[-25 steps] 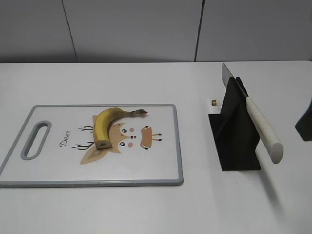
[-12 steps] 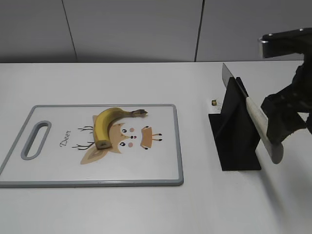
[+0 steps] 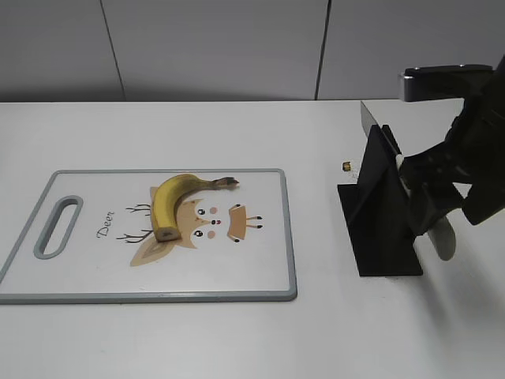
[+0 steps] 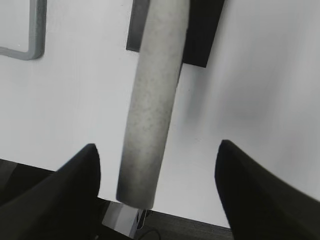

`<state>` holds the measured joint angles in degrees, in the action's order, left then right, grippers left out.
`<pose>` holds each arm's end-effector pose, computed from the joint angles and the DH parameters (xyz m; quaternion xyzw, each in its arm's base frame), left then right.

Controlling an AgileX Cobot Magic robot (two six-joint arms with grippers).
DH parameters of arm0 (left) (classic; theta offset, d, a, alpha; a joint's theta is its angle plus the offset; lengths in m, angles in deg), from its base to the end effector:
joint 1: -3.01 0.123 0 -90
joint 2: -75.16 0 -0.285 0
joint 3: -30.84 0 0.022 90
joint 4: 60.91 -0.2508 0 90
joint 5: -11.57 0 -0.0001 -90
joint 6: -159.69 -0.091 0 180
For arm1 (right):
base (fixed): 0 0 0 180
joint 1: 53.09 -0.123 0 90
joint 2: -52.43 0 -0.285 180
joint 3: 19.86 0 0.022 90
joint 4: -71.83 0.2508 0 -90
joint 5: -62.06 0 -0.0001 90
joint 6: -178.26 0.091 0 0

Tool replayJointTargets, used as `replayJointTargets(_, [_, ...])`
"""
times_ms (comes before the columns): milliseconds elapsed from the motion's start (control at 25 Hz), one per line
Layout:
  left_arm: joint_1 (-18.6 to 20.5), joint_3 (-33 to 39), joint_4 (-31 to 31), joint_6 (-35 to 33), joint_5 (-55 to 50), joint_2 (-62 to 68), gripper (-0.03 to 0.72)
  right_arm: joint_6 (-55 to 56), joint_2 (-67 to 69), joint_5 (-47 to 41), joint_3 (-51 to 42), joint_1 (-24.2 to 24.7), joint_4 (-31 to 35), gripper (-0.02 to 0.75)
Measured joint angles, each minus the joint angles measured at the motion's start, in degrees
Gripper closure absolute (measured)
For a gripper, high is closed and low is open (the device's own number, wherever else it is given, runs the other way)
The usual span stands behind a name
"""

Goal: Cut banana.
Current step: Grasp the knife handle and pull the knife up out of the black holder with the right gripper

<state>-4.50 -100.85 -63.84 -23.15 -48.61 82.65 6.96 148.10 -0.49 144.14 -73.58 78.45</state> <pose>-0.0052 0.0048 0.2794 0.0755 0.8443 0.0039 0.5305 0.2577 0.1063 0.2444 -0.0785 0.9943 0.0635 0.0355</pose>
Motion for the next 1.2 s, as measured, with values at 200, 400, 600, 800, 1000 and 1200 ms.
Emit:
replayJointTargets(200, [0.0, 0.0, 0.0, 0.0, 0.0, 0.0, 0.129, -0.1, 0.8, 1.2, 0.1, 0.0, 0.4, 0.2])
replayJointTargets(400, [0.0, 0.0, 0.0, 0.0, 0.0, 0.0, 0.13, -0.2, 4.8, 1.3, 1.0, 0.0, 0.3, 0.2])
replayJointTargets(600, [0.0, 0.0, 0.0, 0.0, 0.0, 0.0, 0.13, -0.2, 7.1, 1.3, 3.2, 0.0, 0.2, 0.229])
replayJointTargets(800, [0.0, 0.0, 0.0, 0.0, 0.0, 0.0, 0.13, -0.2, 9.4, -0.2, 4.0, 0.0, 0.4, 0.277])
replayJointTargets(1000, [0.0, 0.0, 0.0, 0.0, 0.0, 0.0, 0.13, 0.2, 10.7, -1.2, 4.0, 0.0, 0.4, 0.346])
replayJointTargets(1200, [0.0, 0.0, 0.0, 0.0, 0.0, 0.0, 0.13, 0.5, 10.7, -1.3, 4.0, 0.0, 0.7, 0.462])
